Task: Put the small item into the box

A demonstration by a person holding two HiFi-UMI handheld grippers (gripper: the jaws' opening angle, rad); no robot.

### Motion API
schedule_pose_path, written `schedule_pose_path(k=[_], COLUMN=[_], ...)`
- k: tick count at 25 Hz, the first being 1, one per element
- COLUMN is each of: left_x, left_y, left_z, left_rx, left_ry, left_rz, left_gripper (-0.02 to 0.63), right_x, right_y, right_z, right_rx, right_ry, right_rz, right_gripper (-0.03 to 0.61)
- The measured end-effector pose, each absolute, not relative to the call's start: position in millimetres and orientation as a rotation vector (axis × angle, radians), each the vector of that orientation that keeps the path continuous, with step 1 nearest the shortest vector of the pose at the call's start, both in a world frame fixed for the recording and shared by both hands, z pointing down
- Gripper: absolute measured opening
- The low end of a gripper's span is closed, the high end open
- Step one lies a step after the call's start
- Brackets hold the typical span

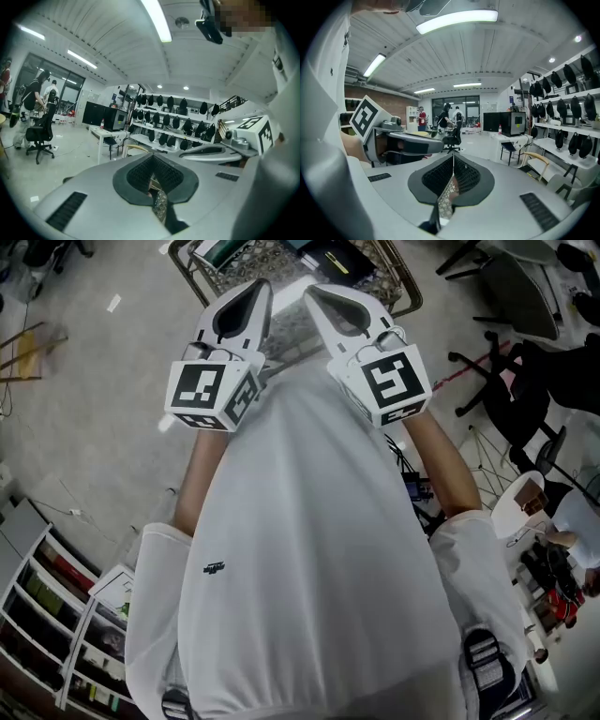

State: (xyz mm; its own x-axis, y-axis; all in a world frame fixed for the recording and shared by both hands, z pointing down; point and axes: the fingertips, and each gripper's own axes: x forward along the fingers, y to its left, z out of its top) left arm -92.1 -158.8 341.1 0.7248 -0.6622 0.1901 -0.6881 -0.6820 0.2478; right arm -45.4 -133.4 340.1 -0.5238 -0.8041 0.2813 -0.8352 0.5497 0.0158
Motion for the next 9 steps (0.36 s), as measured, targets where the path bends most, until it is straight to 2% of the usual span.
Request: schedule_pose_path(k=[9], left_x=[-93.7], left_y=[-156.9], left_z=[336.8], left_rx=[2.613], left_ry=[-1.066], left_rz=[0.081], left_gripper=[0.002], right_x=[-46.0], right_y=[-130.8], right_z=[339.1], right_rx=[1.375], right_ry=[-2.506], right_rz=[0.154], right_gripper=[0.003])
